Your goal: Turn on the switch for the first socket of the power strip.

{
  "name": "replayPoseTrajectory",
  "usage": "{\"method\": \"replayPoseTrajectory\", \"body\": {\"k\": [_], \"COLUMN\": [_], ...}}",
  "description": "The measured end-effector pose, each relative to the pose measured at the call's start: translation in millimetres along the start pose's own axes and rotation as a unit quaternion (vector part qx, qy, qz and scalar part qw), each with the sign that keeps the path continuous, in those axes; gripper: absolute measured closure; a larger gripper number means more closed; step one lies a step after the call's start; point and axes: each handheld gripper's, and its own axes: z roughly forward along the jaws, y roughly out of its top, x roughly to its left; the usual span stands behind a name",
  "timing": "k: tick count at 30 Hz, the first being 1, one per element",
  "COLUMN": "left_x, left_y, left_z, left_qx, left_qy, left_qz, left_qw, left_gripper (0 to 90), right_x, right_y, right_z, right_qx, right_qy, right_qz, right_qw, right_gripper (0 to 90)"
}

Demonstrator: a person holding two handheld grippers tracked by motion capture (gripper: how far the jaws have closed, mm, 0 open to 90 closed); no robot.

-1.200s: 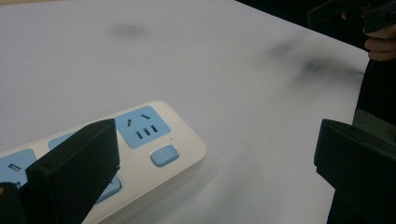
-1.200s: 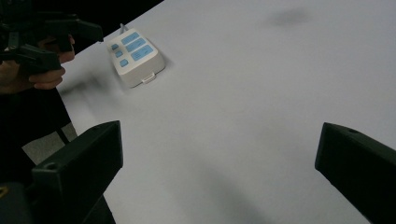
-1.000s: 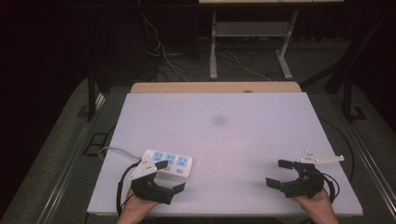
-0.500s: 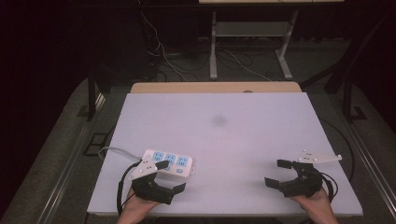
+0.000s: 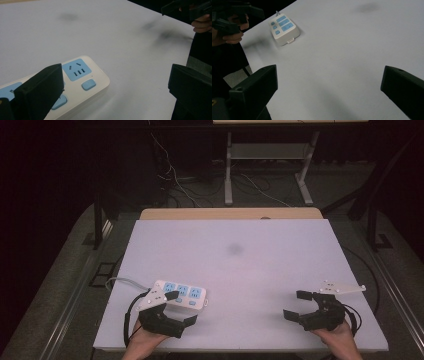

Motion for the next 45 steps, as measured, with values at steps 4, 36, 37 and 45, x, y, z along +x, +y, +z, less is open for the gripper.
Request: {"method": "replayPoseTrajectory", "body": {"k": [4, 36, 37, 45], "left_x": [-1.9, 26.5, 27.9, 39.6], "left_y": [4.3, 32.5, 33.5, 41.4], "left_z": [-2.8, -13.3, -14.3, -20.6], "left_qx": [0.01, 0.08, 0.082, 0.104], "left_qy": [0.003, 0.037, 0.039, 0.047], "left_qz": [0.003, 0.017, 0.017, 0.023], "left_qw": [0.9999, 0.9959, 0.9958, 0.9932], "left_gripper": [0.0, 0.0, 0.0, 0.0], "right_x": [0.1, 0.9, 0.8, 0.3], "right_y": [-0.2, -0.5, -0.6, -0.9], "right_z": [-0.3, -1.2, -1.3, -1.3], "right_qx": [0.0, -0.002, -0.002, -0.003], "right_qy": [-0.001, -0.013, -0.013, -0.013], "right_qz": [0.0, -0.006, -0.006, -0.004], "right_qw": [1.0, 0.9999, 0.9999, 0.9999], "right_gripper": [0.5, 0.5, 0.5, 0.5]}}
